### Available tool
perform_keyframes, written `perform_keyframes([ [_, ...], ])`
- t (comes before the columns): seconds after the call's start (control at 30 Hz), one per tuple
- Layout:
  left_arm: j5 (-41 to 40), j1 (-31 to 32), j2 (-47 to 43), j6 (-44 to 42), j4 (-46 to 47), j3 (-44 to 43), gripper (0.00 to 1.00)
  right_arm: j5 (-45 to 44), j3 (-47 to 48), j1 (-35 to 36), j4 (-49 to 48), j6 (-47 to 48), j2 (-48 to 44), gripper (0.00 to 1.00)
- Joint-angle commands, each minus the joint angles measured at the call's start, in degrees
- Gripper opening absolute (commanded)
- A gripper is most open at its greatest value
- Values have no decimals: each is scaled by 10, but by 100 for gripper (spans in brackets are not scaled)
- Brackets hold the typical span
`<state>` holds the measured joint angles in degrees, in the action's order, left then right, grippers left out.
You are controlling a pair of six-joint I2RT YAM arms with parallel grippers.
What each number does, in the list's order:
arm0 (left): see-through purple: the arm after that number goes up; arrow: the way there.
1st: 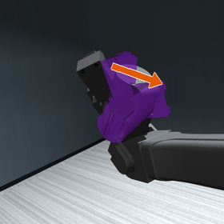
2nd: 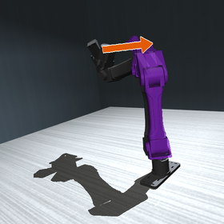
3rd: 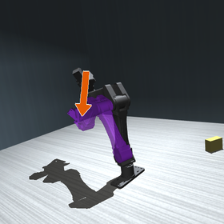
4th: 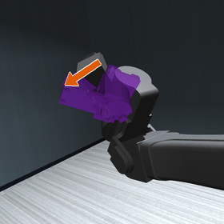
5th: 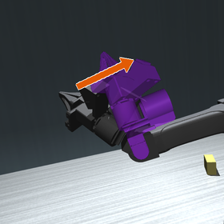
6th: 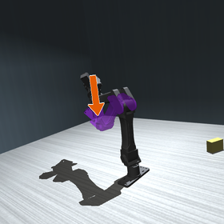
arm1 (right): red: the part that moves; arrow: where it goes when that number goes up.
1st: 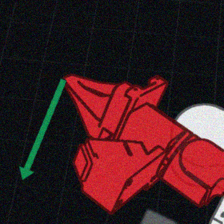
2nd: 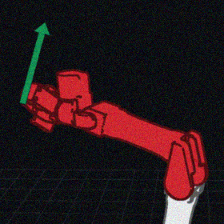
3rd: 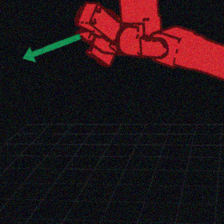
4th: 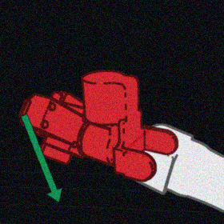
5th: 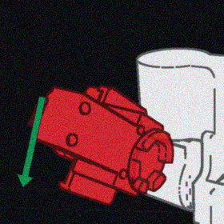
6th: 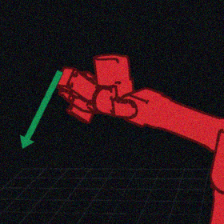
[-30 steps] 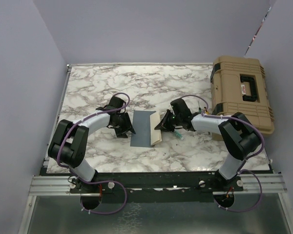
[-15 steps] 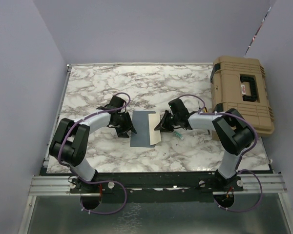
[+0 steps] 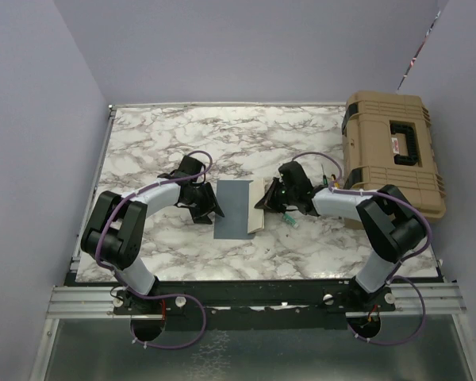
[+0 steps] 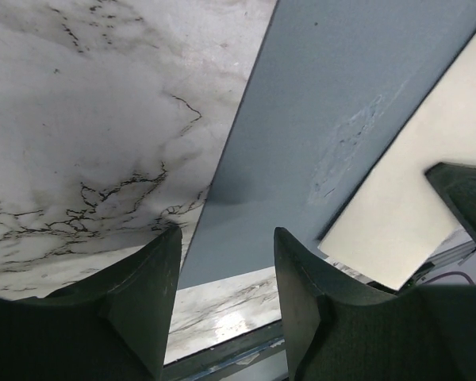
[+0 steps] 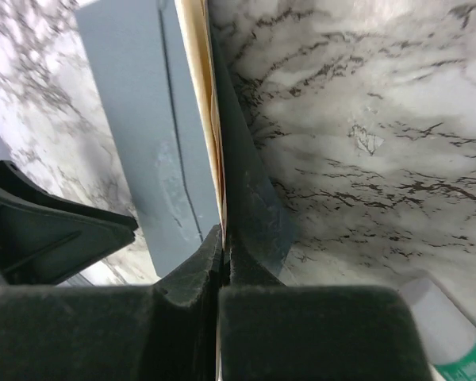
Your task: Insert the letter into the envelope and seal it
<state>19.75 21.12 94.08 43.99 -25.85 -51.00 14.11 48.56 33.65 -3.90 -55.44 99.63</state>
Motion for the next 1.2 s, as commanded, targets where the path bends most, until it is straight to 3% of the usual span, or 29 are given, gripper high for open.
perform_keyframes([
  [0.0,-16,5,22,7,-2,18,52,-67,-29,1,-55,9,-24,0],
  [0.53,32,5,9,72,25,31,50,-90,-39,33,-93,26,7,0],
  [1.17,39,5,-7,102,47,45,50,-38,-23,36,-47,-57,39,0],
])
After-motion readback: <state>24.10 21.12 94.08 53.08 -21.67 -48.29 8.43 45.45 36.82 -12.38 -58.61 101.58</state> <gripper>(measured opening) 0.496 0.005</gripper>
